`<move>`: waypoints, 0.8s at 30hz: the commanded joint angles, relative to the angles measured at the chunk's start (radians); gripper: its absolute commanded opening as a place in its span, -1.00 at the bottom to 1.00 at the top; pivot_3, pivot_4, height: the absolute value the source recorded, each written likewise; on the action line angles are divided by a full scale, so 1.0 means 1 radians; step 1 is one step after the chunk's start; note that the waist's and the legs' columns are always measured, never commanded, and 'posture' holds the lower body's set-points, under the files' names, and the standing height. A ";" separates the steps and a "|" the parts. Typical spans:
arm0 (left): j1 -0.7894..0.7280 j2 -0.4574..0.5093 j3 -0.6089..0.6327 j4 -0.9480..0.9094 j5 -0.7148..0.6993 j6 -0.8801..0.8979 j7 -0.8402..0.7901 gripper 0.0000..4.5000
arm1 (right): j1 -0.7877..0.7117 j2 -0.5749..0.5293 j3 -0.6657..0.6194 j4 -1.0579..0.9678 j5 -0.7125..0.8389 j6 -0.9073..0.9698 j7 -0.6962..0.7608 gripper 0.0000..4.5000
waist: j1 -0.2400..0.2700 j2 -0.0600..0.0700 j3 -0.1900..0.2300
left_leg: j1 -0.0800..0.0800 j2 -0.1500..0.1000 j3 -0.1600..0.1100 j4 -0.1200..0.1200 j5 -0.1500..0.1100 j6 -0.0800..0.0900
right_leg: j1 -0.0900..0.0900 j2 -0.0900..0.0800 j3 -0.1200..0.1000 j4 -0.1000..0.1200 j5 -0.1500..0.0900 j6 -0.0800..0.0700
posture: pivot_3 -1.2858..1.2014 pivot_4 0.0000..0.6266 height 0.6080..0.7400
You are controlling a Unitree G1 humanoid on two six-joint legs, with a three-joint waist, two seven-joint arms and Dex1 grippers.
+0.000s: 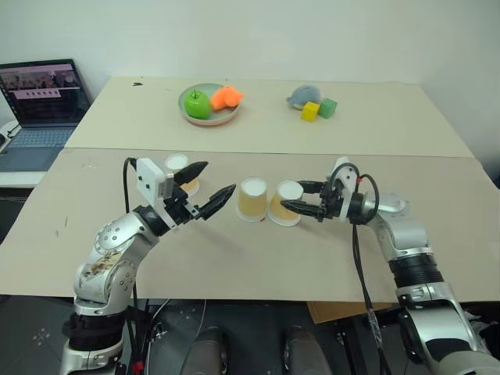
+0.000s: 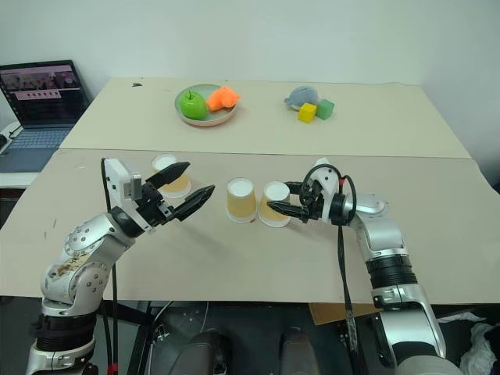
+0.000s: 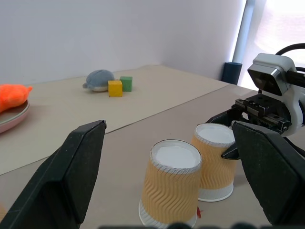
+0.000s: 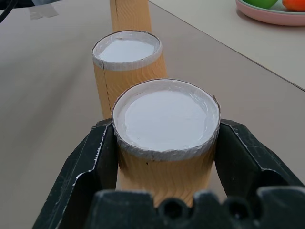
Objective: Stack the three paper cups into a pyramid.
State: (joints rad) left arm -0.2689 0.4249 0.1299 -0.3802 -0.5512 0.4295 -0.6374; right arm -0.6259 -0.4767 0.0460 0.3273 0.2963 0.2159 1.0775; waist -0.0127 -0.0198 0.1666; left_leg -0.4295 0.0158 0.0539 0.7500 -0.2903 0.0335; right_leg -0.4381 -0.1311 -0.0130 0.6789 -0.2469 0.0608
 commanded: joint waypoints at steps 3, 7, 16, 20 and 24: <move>-0.012 -0.010 -0.001 -0.008 -0.001 -0.035 0.005 0.99 | -0.007 -0.018 -0.015 -0.011 0.013 0.035 0.005 0.88 | 0.000 0.000 0.000 | 0.000 0.000 0.000 0.000 0.000 0.000 | 0.000 0.000 0.000 0.000 0.000 0.000 | 0.03 -0.52 0.06; -0.017 -0.016 -0.005 0.004 -0.004 -0.042 -0.002 0.99 | -0.002 -0.075 -0.061 -0.074 0.074 0.129 0.042 0.97 | 0.003 0.000 0.000 | 0.000 0.000 0.000 0.000 0.000 0.000 | 0.000 0.000 0.000 0.000 0.000 0.000 | 0.03 -0.52 0.06; -0.039 -0.074 0.027 0.025 -0.046 -0.025 0.042 0.99 | 0.039 -0.269 -0.193 -0.182 0.221 0.361 0.099 0.97 | 0.008 0.000 0.000 | 0.000 0.000 0.000 0.000 0.000 0.000 | 0.000 0.000 0.000 -0.001 0.000 0.000 | 0.03 -0.52 0.06; -0.015 -0.134 0.061 0.023 -0.021 0.014 0.201 0.99 | 0.086 -0.311 -0.268 -0.247 0.282 0.410 0.086 0.97 | 0.007 -0.001 0.000 | 0.000 0.000 0.000 0.000 0.000 0.000 | 0.000 0.000 0.000 -0.001 0.000 0.000 | 0.03 -0.52 0.06; 0.047 -0.175 0.071 0.015 0.057 0.025 0.354 0.99 | 0.152 -0.315 -0.307 -0.383 0.351 0.476 0.054 0.97 | 0.003 -0.001 0.000 | 0.000 0.001 -0.001 -0.001 0.000 0.000 | 0.000 0.000 0.001 -0.001 0.000 0.000 | 0.03 -0.52 0.06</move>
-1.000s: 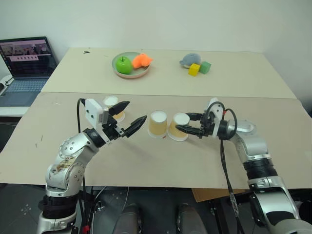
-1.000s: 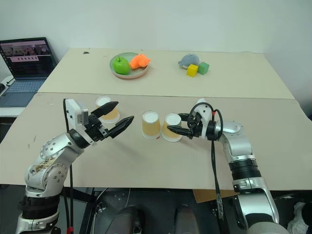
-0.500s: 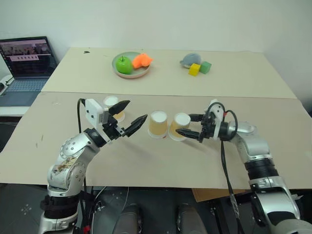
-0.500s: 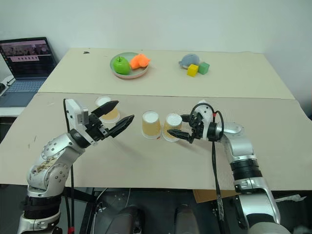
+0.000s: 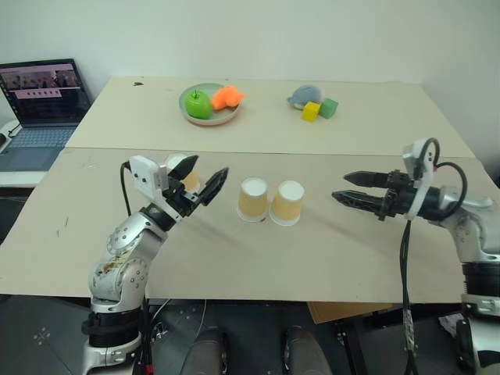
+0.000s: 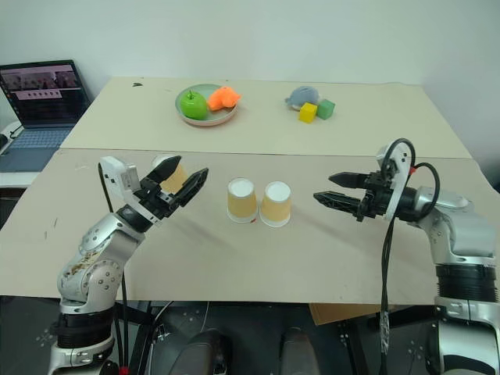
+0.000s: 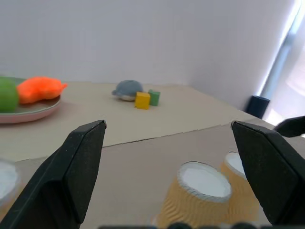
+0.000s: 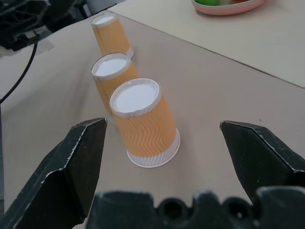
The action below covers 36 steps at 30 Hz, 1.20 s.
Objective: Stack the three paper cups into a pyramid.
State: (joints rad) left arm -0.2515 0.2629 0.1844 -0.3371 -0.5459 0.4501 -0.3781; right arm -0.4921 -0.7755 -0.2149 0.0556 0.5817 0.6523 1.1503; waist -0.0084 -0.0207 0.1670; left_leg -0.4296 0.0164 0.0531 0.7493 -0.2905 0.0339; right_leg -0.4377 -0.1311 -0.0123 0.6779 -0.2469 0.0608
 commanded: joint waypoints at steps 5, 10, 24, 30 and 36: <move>0.064 -0.032 0.000 -0.002 0.158 0.000 0.209 0.99 | 0.096 -0.016 -0.069 -0.277 0.155 0.101 -0.048 0.97 | 0.007 0.000 0.000 | 0.000 0.000 0.000 0.000 0.000 0.000 | 0.000 0.000 0.000 0.000 0.000 0.000 | 0.03 -0.52 0.06; 0.040 -0.017 -0.042 0.085 0.277 -0.079 0.225 0.99 | 0.140 -0.003 -0.074 -0.343 0.181 0.094 -0.086 0.97 | 0.020 -0.001 0.000 | 0.000 -0.001 -0.001 0.001 0.000 0.000 | 0.001 0.000 -0.001 0.000 0.000 0.000 | 0.03 -0.52 0.06; -0.121 0.037 -0.002 0.273 0.318 -0.150 0.200 0.99 | 0.165 0.011 -0.046 -0.351 0.167 0.044 -0.129 0.97 | 0.020 -0.002 0.000 | 0.000 -0.001 -0.001 0.001 0.000 0.000 | 0.000 0.000 -0.001 -0.001 0.000 0.000 | 0.03 -0.52 0.06; -0.172 0.041 -0.015 0.336 0.327 -0.168 0.176 0.99 | 0.177 0.015 -0.059 -0.362 0.167 0.035 -0.151 0.97 | 0.020 -0.002 0.000 | -0.001 -0.001 -0.001 0.001 0.000 0.000 | 0.000 0.000 -0.001 -0.001 0.000 0.000 | 0.03 -0.52 0.06; -0.224 0.026 -0.022 0.380 0.327 -0.175 0.161 0.99 | 0.193 0.008 -0.066 -0.377 0.178 0.039 -0.160 0.97 | 0.020 -0.002 0.001 | -0.001 -0.001 -0.001 0.001 0.000 0.000 | 0.000 0.000 -0.001 -0.001 0.000 0.000 | 0.03 -0.52 0.06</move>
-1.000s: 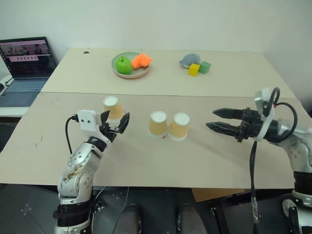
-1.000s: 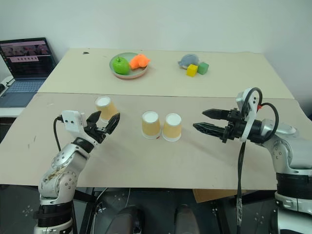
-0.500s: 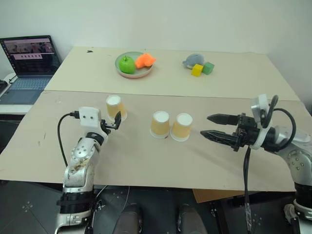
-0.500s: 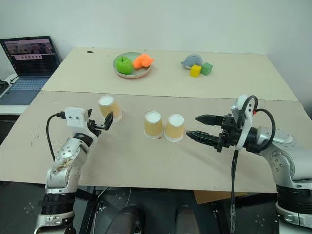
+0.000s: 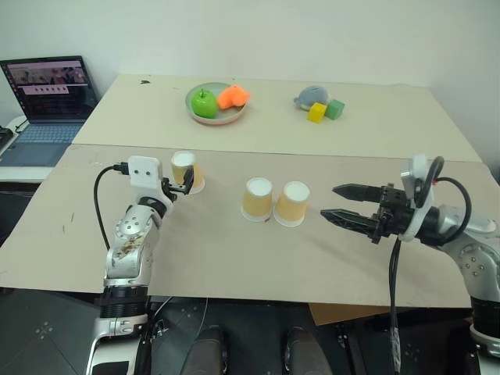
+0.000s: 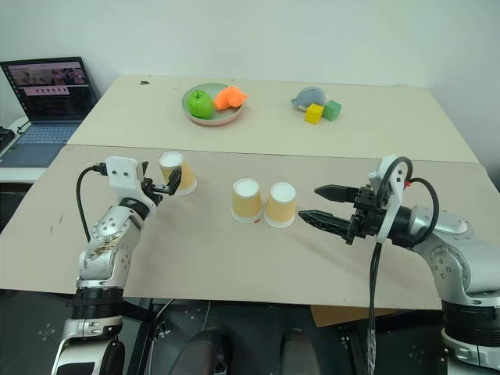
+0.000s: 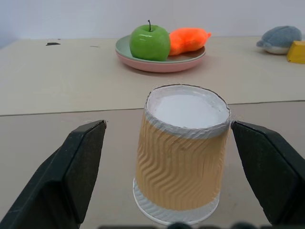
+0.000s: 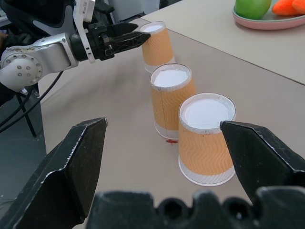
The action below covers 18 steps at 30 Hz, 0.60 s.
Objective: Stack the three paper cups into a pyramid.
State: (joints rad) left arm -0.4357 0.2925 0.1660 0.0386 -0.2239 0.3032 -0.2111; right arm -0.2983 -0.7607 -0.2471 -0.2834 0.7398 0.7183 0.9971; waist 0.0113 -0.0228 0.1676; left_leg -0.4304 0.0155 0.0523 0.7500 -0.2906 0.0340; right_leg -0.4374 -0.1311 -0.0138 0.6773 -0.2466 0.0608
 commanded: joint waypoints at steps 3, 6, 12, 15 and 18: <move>-0.068 -0.016 -0.004 0.027 0.001 -0.030 -0.003 0.99 | 0.007 -0.007 -0.039 -0.043 0.020 -0.027 -0.013 0.97 | 0.001 0.000 0.000 | 0.000 0.000 0.000 0.000 0.000 0.000 | 0.000 0.000 0.000 0.000 0.000 0.000 | 0.03 -0.52 0.06; -0.082 -0.025 -0.009 0.045 0.006 -0.037 -0.005 0.99 | 0.013 -0.008 -0.044 -0.047 0.021 -0.027 -0.018 0.97 | 0.000 0.000 0.000 | 0.000 0.000 0.000 0.000 0.000 0.000 | 0.000 0.000 0.000 0.000 0.000 0.000 | 0.03 -0.52 0.06; -0.131 -0.045 -0.027 0.113 0.019 -0.062 -0.011 0.99 | 0.022 -0.010 -0.048 -0.049 0.017 -0.030 -0.030 0.97 | 0.000 0.000 0.000 | 0.000 0.000 0.000 0.000 0.000 0.000 | 0.000 0.000 0.000 0.000 0.000 0.000 | 0.03 -0.52 0.06; -0.140 -0.053 -0.026 0.129 0.019 -0.072 -0.012 0.99 | 0.027 -0.013 -0.052 -0.049 0.014 -0.031 -0.035 0.97 | 0.000 0.000 0.000 | 0.000 0.000 0.000 0.000 0.000 0.000 | 0.000 0.000 0.000 0.000 0.000 0.000 | 0.03 -0.52 0.06; -0.146 -0.056 -0.019 0.150 0.021 -0.083 -0.009 0.76 | 0.033 -0.015 -0.060 -0.050 0.017 -0.032 -0.041 1.00 | 0.000 0.000 0.000 | 0.000 0.000 0.000 0.000 0.000 0.000 | 0.000 0.000 0.000 0.000 0.000 0.000 | 0.03 -0.52 0.06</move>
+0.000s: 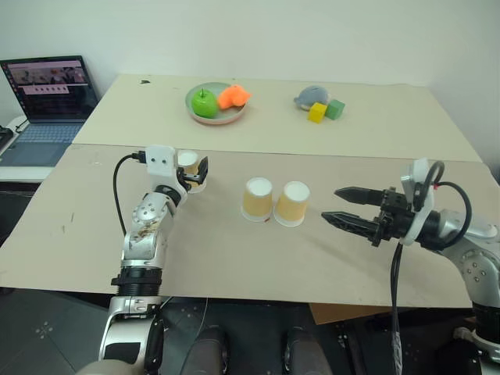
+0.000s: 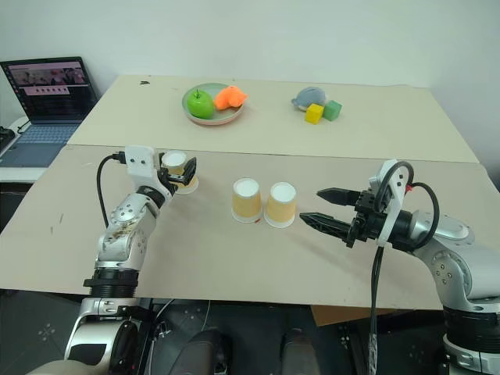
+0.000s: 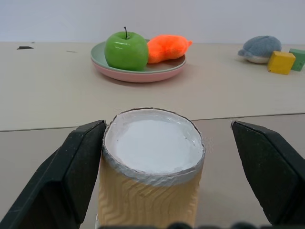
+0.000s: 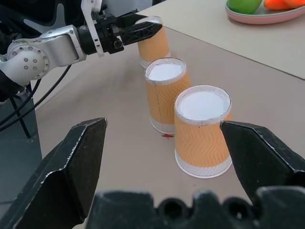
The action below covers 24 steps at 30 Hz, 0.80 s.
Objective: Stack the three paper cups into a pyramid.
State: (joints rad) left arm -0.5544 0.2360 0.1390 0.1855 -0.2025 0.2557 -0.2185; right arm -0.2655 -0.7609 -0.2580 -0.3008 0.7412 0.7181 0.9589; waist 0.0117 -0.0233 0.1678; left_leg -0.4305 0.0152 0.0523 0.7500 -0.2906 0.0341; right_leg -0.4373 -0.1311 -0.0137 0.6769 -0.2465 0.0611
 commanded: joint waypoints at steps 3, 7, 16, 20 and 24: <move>-0.026 -0.003 0.012 0.001 -0.008 -0.046 -0.008 0.36 | 0.003 -0.014 -0.052 -0.031 0.015 -0.032 -0.007 1.00 | 0.000 0.000 0.000 | 0.000 0.000 0.000 0.000 0.000 0.000 | 0.000 0.000 0.000 0.000 0.000 0.000 | 0.03 -0.52 0.06; -0.040 -0.001 -0.009 0.001 0.001 -0.025 -0.020 0.09 | 0.000 -0.014 -0.053 -0.027 0.010 -0.037 -0.009 1.00 | 0.000 0.000 0.000 | 0.000 0.000 0.000 0.000 0.000 0.000 | 0.000 0.000 0.000 0.000 0.000 0.000 | 0.03 -0.52 0.06; -0.215 0.019 0.006 0.007 -0.032 0.005 -0.054 0.09 | -0.019 -0.020 -0.038 -0.003 -0.001 -0.049 -0.002 1.00 | 0.001 -0.002 0.001 | -0.001 0.000 0.000 0.000 0.000 0.000 | 0.000 0.000 0.000 0.000 0.000 0.000 | 0.03 -0.52 0.06; -0.298 0.026 0.001 0.029 -0.095 0.077 -0.141 0.09 | -0.017 -0.028 -0.037 -0.001 -0.001 -0.046 0.007 1.00 | 0.000 -0.002 0.001 | -0.001 0.000 0.000 0.000 0.000 0.000 | 0.000 0.000 -0.001 0.000 0.000 0.000 | 0.03 -0.52 0.06; -0.309 0.051 -0.089 -0.044 -0.203 0.193 -0.392 0.09 | 0.036 -0.055 -0.067 -0.041 0.030 -0.027 0.042 1.00 | -0.001 -0.002 0.001 | -0.001 0.000 0.000 0.000 0.000 0.000 | 0.000 0.000 -0.001 0.000 0.000 0.000 | 0.03 -0.52 0.06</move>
State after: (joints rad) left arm -0.8524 0.2675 0.1057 0.2129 -0.3350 0.3932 -0.4635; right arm -0.2539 -0.7863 -0.2742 -0.2920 0.7338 0.6959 0.9732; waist 0.0110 -0.0250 0.1688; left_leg -0.4313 0.0150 0.0523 0.7502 -0.2905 0.0340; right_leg -0.4377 -0.1311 -0.0143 0.6766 -0.2464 0.0615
